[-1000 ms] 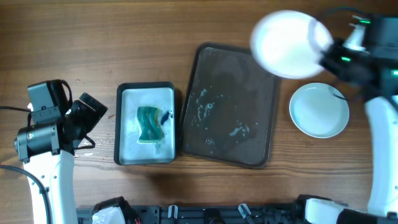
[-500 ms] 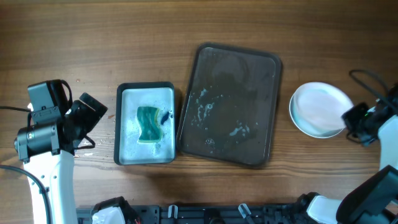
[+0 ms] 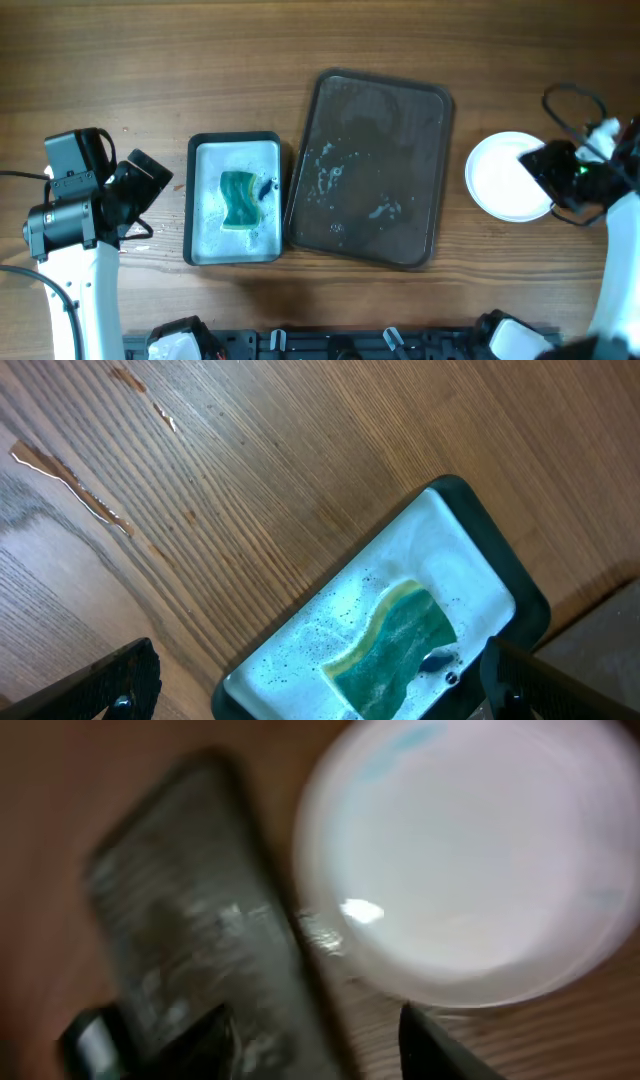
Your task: Clean dirty plates on tray and stack at the side
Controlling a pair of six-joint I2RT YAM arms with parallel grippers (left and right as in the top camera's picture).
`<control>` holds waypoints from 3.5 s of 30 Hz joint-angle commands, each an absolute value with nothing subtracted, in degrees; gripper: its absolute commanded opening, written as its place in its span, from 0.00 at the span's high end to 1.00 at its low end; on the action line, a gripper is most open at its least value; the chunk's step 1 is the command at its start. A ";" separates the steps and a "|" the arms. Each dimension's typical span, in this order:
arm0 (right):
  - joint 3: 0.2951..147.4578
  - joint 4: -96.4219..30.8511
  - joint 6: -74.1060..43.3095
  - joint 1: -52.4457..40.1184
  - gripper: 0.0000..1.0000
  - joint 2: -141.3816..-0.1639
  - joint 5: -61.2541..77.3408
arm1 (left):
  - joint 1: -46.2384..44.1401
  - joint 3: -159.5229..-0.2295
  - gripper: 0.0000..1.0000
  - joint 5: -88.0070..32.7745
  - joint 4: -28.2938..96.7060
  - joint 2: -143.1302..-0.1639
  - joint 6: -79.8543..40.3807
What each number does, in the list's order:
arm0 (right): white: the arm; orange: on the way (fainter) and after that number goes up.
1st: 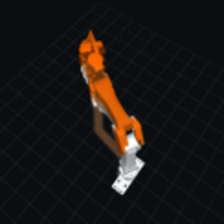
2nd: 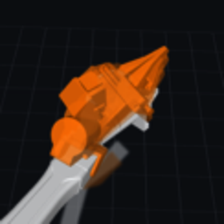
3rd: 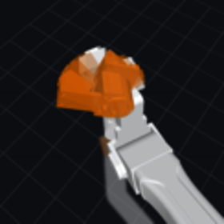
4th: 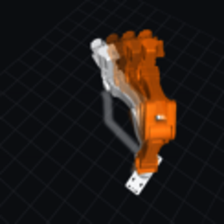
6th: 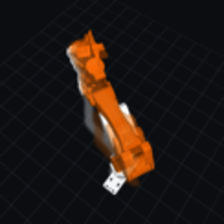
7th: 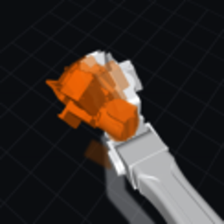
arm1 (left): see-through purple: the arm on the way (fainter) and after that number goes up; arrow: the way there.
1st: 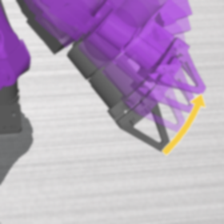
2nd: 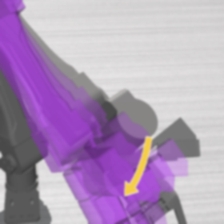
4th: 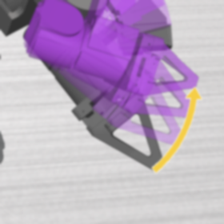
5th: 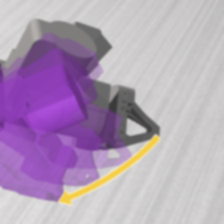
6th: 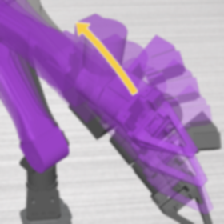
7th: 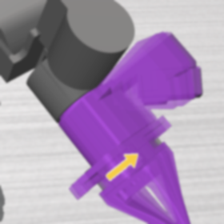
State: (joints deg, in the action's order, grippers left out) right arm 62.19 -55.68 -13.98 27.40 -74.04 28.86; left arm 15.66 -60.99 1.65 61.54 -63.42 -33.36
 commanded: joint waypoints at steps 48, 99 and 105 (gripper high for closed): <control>20.47 -27.35 -1.52 -9.85 0.00 -2.13 6.37 | 16.03 -61.69 0.00 2.44 61.58 -62.67 -33.89; 0.30 0.51 -1.50 -9.78 0.00 -0.27 7.05 | 5.74 -31.48 0.00 28.16 55.05 -45.01 -33.91; 0.30 0.51 -1.50 -9.78 0.00 -0.27 7.05 | 5.72 -30.50 0.00 28.14 55.11 -37.93 -33.89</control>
State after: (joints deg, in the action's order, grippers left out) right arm 0.34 0.16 -2.22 -9.63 -0.97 7.60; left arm 6.07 -30.85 24.69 55.42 -41.34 -33.39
